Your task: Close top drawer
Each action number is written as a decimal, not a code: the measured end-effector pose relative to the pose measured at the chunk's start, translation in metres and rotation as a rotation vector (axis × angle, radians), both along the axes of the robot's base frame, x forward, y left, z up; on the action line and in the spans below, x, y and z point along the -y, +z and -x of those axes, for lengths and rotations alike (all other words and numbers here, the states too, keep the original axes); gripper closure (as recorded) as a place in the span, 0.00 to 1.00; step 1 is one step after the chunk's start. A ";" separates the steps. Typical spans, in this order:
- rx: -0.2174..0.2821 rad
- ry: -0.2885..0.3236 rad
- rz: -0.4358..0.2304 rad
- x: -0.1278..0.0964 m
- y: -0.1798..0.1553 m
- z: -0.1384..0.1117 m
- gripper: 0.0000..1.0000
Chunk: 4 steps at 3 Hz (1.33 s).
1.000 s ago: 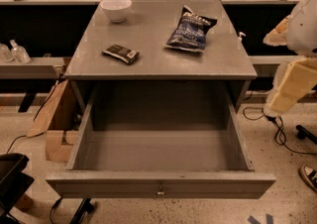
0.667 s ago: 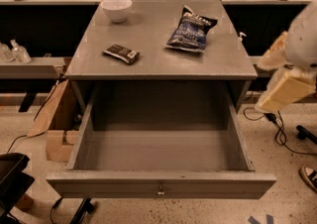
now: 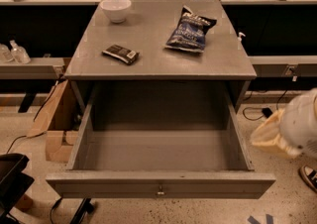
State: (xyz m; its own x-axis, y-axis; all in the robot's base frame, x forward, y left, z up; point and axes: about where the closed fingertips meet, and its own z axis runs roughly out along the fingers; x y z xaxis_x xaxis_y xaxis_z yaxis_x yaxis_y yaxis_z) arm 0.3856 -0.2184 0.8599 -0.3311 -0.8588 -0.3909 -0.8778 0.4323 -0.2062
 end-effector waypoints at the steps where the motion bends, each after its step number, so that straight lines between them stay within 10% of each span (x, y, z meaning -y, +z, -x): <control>1: -0.102 -0.039 -0.050 -0.005 -0.090 0.031 1.00; 4: -0.118 0.018 -0.156 -0.027 -0.186 0.056 1.00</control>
Offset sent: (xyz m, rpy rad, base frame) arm -0.0207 0.0037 -0.0689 0.0484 0.0709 -0.0347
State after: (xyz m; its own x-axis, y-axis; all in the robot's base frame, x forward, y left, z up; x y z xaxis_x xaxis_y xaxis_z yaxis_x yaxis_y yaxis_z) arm 0.3297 -0.1911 0.6742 -0.3677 -0.7972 -0.4789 -0.8997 0.4352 -0.0337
